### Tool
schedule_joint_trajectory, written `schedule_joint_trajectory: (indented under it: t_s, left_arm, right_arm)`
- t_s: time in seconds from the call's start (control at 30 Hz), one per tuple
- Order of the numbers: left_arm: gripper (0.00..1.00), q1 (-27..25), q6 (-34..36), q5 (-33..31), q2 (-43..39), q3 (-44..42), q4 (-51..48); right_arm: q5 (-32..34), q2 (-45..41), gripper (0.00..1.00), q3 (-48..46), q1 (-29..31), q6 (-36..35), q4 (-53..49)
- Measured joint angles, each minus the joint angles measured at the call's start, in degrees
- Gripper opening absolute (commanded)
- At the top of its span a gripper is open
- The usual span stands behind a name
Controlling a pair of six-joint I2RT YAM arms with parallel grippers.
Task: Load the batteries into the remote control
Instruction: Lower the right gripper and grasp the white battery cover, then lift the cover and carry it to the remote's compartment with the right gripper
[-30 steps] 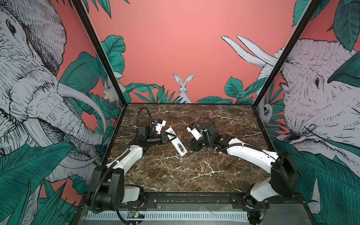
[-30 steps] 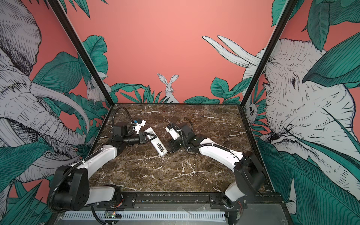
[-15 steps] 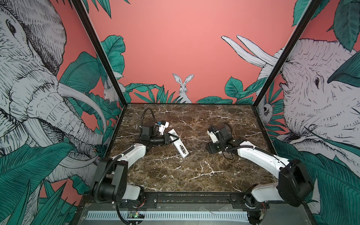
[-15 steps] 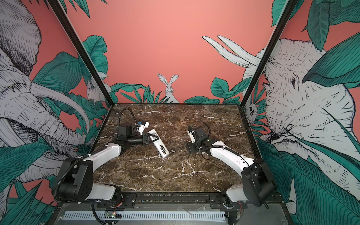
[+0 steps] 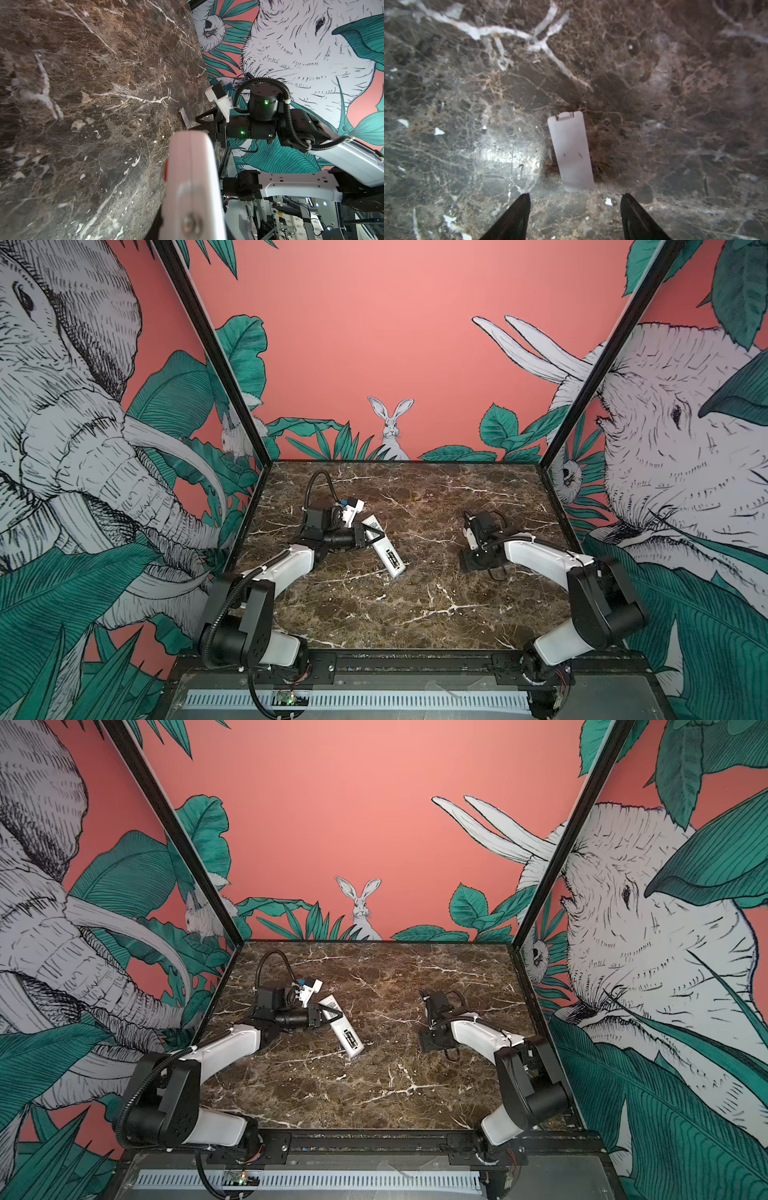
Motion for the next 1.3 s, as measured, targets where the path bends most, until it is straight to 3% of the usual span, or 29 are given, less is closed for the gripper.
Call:
schedule_joint_trajectory:
  t_s: [0.4, 1.0, 1.3]
  left_arm:
    - [0.01, 0.0, 0.1, 0.0, 0.0, 0.0, 0.0]
    - [0.01, 0.0, 0.6, 0.0, 0.0, 0.0, -0.1]
    - [0.01, 0.0, 0.7, 0.0, 0.0, 0.0, -0.2]
  right_arm:
    - [0.1, 9.2, 0.52, 7.0, -0.4, -2.6, -1.1]
    - [0.5, 9.7, 0.28, 7.5, -0.3, -4.6, 0.4]
    - [1.0, 9.6, 0.22, 7.5, 1.4, -5.2, 0.8]
